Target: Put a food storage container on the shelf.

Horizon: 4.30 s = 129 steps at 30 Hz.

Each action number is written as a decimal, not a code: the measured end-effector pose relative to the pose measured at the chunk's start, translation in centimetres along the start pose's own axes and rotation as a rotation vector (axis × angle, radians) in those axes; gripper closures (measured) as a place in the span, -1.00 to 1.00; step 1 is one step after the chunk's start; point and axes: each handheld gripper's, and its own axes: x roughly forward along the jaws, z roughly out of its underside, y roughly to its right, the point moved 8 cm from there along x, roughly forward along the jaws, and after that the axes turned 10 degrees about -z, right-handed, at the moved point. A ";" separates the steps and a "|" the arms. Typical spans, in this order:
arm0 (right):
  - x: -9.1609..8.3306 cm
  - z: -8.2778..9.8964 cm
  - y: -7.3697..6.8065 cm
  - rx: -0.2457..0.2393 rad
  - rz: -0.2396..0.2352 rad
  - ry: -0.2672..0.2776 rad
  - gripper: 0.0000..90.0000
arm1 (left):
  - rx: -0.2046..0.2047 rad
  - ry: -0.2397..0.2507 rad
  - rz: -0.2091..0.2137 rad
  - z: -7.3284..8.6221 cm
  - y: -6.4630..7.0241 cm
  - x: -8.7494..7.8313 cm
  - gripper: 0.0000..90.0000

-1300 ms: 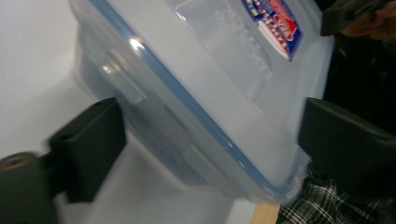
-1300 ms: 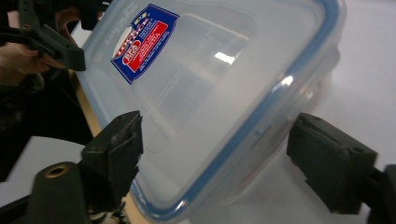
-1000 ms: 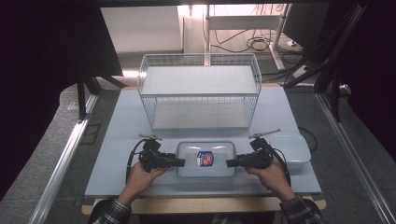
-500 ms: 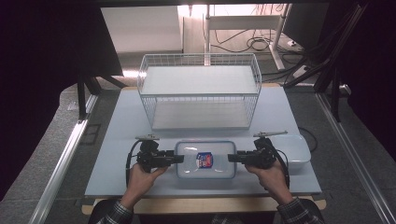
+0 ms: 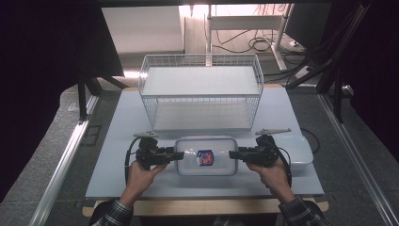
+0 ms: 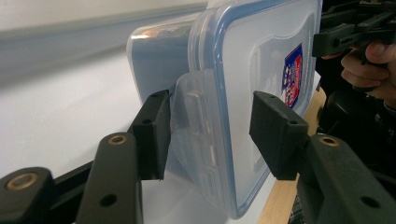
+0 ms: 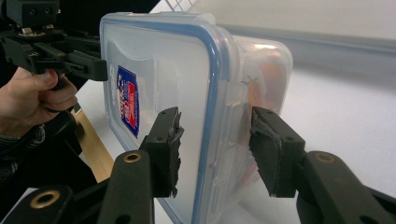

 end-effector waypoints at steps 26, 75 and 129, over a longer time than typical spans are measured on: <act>-1.0 -7.3 -1.2 -0.084 0.002 0.060 0.20 | 0.035 0.078 -0.037 -7.4 -0.5 -2.8 0.10; -2.4 -25.1 -0.7 -0.077 0.017 0.206 0.36 | -0.049 0.191 -0.034 -23.8 -4.4 -5.5 0.10; 3.0 -15.5 -5.8 -0.360 0.022 -0.001 0.98 | 0.099 0.231 -0.345 -23.9 -4.4 -6.1 0.61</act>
